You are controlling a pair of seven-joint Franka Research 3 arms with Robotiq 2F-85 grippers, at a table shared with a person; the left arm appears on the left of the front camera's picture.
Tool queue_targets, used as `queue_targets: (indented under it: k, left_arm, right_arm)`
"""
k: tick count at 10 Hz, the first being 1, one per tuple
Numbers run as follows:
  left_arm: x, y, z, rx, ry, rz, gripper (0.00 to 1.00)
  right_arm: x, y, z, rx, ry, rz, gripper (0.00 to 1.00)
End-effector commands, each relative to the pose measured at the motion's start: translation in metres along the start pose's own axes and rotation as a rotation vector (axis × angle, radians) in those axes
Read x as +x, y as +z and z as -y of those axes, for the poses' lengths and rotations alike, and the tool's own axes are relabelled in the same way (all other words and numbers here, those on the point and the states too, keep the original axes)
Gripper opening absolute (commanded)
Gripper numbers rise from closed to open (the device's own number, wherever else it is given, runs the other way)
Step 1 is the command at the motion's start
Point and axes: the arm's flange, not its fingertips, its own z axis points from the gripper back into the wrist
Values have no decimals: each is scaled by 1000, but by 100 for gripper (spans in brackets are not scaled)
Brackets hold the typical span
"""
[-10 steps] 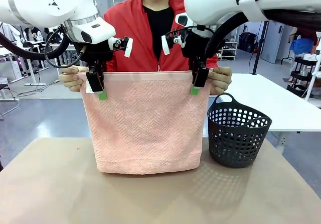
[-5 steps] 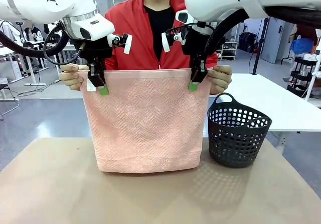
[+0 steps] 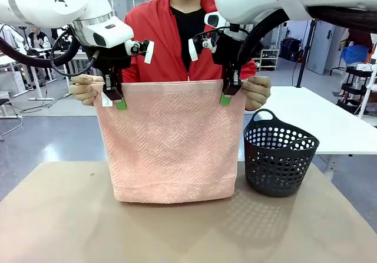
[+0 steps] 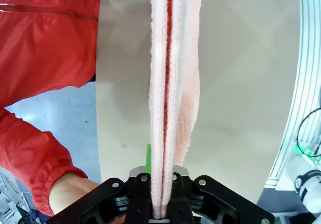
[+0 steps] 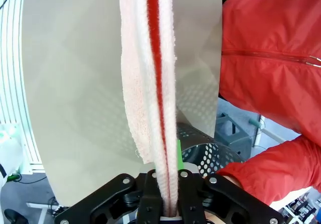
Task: Fold the towel.
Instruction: Release the end of the 100 cm Hotel Towel you were holding and grab the top end of the folded side, then release the end of the 100 cm Hotel Towel you were holding.
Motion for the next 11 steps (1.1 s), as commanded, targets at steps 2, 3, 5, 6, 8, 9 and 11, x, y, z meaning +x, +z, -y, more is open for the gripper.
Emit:
queue_targets:
  k: [2,3,5,6,8,9,11]
  left_arm:
    - [1,1,1,2,-2,1,0]
    - [1,1,1,2,-2,1,0]
    - [1,1,1,2,-2,1,0]
    - [1,1,1,2,-2,1,0]
    - [1,1,1,2,-2,1,0]
    - [1,1,1,2,-2,1,0]
    - [1,1,1,2,-2,1,0]
  right_arm:
    - [1,2,-2,-4,8,-1,0]
    - [1,2,-2,-4,8,-1,0]
    - [1,2,-2,-4,8,-1,0]
    - [1,2,-2,-4,8,-1,0]
    - [1,2,-2,-4,8,-1,0]
    - [1,2,-2,-4,8,-1,0]
    - [1,2,-2,-4,8,-1,0]
